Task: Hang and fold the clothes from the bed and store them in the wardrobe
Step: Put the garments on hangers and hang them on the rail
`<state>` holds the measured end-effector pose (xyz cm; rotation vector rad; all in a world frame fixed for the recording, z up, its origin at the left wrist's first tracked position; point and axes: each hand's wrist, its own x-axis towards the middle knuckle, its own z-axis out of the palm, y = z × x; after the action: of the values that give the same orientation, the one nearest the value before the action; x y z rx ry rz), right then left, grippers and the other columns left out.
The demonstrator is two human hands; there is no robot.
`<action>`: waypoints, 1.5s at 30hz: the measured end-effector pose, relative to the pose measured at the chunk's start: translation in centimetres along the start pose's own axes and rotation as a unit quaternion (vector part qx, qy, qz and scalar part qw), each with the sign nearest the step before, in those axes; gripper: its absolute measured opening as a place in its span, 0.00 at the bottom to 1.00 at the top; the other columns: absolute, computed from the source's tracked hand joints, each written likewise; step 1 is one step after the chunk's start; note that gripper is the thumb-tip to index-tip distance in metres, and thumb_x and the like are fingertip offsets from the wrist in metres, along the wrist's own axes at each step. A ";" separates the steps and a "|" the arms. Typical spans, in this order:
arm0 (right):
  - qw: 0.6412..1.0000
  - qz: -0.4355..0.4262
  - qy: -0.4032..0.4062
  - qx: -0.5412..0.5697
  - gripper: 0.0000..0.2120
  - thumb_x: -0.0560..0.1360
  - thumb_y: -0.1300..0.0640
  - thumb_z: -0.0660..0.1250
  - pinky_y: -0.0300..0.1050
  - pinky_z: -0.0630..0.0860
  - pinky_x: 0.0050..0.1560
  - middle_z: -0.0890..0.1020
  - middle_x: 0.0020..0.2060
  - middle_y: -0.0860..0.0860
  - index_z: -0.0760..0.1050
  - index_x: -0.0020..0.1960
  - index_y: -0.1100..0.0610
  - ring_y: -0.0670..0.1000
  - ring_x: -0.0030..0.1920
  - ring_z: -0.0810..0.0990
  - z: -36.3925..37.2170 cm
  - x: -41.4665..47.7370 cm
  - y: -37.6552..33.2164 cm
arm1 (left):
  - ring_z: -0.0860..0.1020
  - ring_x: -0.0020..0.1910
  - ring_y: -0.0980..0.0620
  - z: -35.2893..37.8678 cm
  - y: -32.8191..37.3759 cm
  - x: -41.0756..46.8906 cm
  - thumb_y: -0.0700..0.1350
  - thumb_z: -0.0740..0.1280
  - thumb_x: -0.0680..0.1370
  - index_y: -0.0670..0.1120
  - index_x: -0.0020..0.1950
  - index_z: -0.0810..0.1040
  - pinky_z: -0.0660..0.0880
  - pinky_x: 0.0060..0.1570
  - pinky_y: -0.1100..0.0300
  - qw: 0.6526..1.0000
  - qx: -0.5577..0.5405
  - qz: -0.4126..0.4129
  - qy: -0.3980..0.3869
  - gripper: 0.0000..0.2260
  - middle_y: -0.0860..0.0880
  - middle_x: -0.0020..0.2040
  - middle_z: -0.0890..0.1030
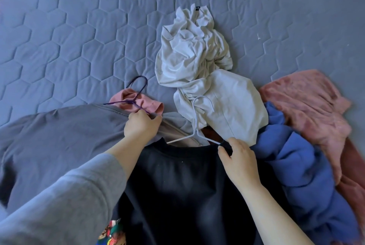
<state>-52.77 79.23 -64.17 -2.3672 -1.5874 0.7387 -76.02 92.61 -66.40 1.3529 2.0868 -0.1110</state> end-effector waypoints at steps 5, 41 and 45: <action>1.000 -0.003 0.007 0.000 0.14 0.75 0.54 0.68 0.54 0.72 0.42 0.73 0.33 0.49 0.64 0.38 0.54 0.57 0.37 0.74 0.5 0.1 0.2 | 0.74 0.61 0.39 0.6 0.6 -0.2 0.63 0.66 0.73 0.40 0.62 0.74 0.73 0.58 0.48 0.999 0.023 -0.015 0.018 0.30 0.40 0.62 0.75; 0.986 -0.038 0.118 0.114 0.09 0.68 0.50 0.76 0.42 0.70 0.43 0.79 0.36 0.43 0.78 0.43 0.53 0.47 0.41 0.77 -11.4 -19.6 -6.0 | 0.80 0.46 0.40 -12.5 -6.9 -21.3 0.43 0.69 0.71 0.40 0.51 0.71 0.79 0.50 0.45 0.939 -0.338 0.005 0.064 0.12 0.42 0.46 0.79; 0.980 -0.058 0.139 0.126 0.10 0.67 0.50 0.76 0.34 0.67 0.39 0.78 0.34 0.41 0.74 0.39 0.47 0.43 0.39 0.77 -13.6 -26.4 -8.3 | 0.82 0.44 0.40 -15.8 -9.9 -25.7 0.41 0.68 0.71 0.40 0.50 0.72 0.81 0.48 0.44 0.924 -0.377 0.024 0.055 0.11 0.42 0.44 0.80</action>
<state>-60.46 60.15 -41.24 -2.0722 -1.4093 0.5213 -84.91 73.92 -42.28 0.9324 1.8694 0.7343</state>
